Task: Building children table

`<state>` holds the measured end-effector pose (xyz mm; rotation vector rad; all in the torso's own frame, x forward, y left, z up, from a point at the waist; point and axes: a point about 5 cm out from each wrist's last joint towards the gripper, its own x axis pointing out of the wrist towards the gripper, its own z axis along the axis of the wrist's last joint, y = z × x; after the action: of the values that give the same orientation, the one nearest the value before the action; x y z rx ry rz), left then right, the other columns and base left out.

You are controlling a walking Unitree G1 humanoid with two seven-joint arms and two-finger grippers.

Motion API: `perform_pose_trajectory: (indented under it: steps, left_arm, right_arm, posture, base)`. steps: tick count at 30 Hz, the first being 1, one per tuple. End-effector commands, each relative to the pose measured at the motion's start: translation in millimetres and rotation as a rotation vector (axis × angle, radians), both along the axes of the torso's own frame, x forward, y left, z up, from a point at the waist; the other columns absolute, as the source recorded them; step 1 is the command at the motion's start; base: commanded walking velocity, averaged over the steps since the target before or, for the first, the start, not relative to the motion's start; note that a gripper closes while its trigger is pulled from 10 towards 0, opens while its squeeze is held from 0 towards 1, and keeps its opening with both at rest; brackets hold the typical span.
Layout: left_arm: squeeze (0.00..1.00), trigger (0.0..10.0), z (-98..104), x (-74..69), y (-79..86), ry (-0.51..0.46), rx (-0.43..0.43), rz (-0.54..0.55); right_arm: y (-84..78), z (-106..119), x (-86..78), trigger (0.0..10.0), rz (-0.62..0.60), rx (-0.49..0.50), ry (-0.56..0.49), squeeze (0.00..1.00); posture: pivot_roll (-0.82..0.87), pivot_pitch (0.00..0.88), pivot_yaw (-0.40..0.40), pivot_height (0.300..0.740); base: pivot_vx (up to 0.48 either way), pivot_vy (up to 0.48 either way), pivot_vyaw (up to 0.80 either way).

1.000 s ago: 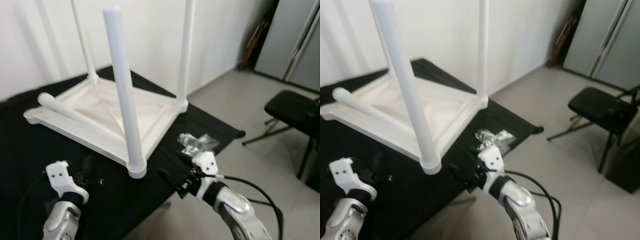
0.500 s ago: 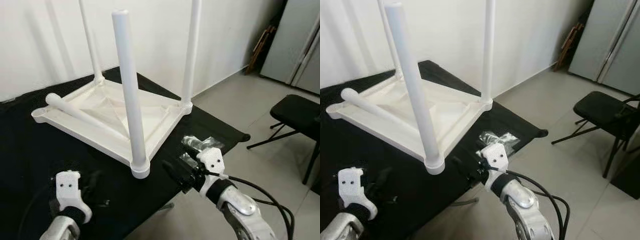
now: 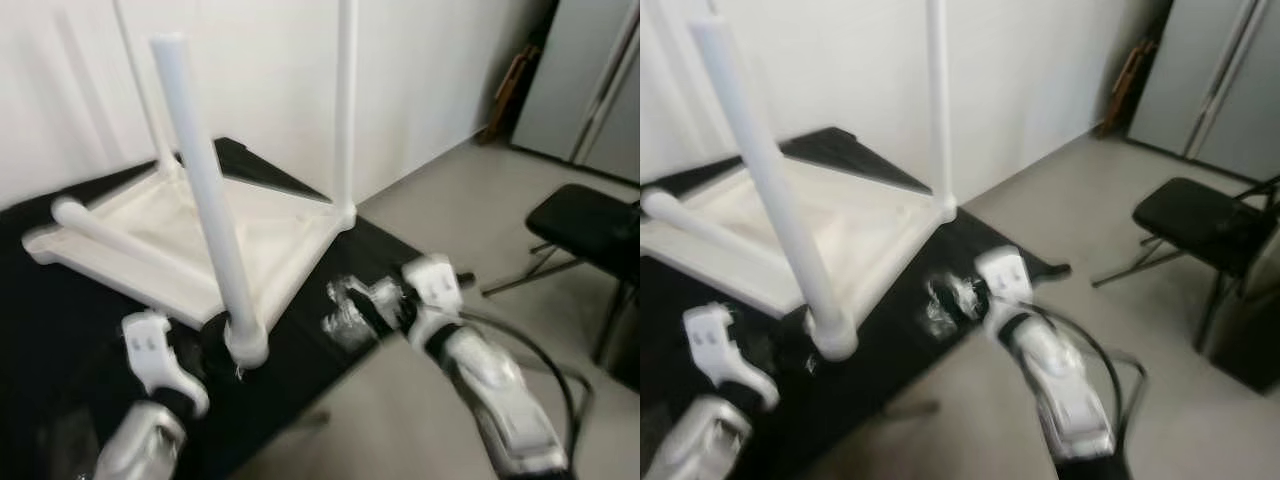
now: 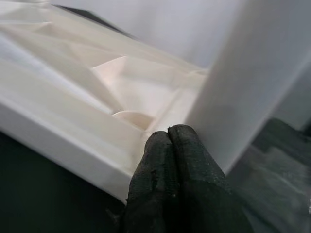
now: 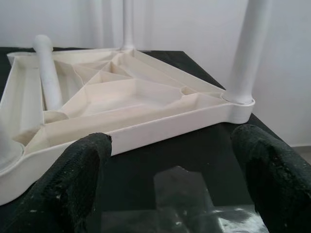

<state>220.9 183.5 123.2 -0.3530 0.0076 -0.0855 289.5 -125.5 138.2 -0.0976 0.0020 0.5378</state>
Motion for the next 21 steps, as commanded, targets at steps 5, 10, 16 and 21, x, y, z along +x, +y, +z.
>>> perform_pose_trajectory:
  steps: [5, 10, 16, 21]
  left_arm:
    - [0.0, 10.0, -16, 0.4, 39.5, 0.12, 0.026, 0.303]
    - [0.0, 10.0, -33, -11.7, 58.8, 0.255, 0.052, 0.394]
    - [0.0, 10.0, -34, -16.6, 54.3, 0.252, 0.053, 0.329]
    - [0.0, 10.0, -1, -6.0, -9.6, 0.042, 0.033, -0.107]
  right_arm:
    - [-3.4, -7, 6.0, 10.0, -0.013, -0.012, 0.024, 0.0]
    - [-1.2, -8, 7.7, 10.0, 0.001, -0.012, 0.026, 0.0]
    - [-0.5, -9, 9.3, 10.0, 0.001, -0.012, 0.021, 0.0]
    - [-1.9, -10, 11.9, 10.0, -0.01, -0.023, 0.015, 0.0]
  posture:
    - [0.0, 0.0, 0.009, 0.74]
    - [0.0, 0.0, 0.017, 0.74]
    - [0.0, 0.0, 0.017, 0.74]
    - [-0.02, 0.0, 0.003, 0.74]
  base:
    - [0.0, 0.0, 0.0]
    - [0.0, 0.0, 0.0]
    - [0.0, -0.089, 0.0]
    - [0.0, -0.472, 0.0]
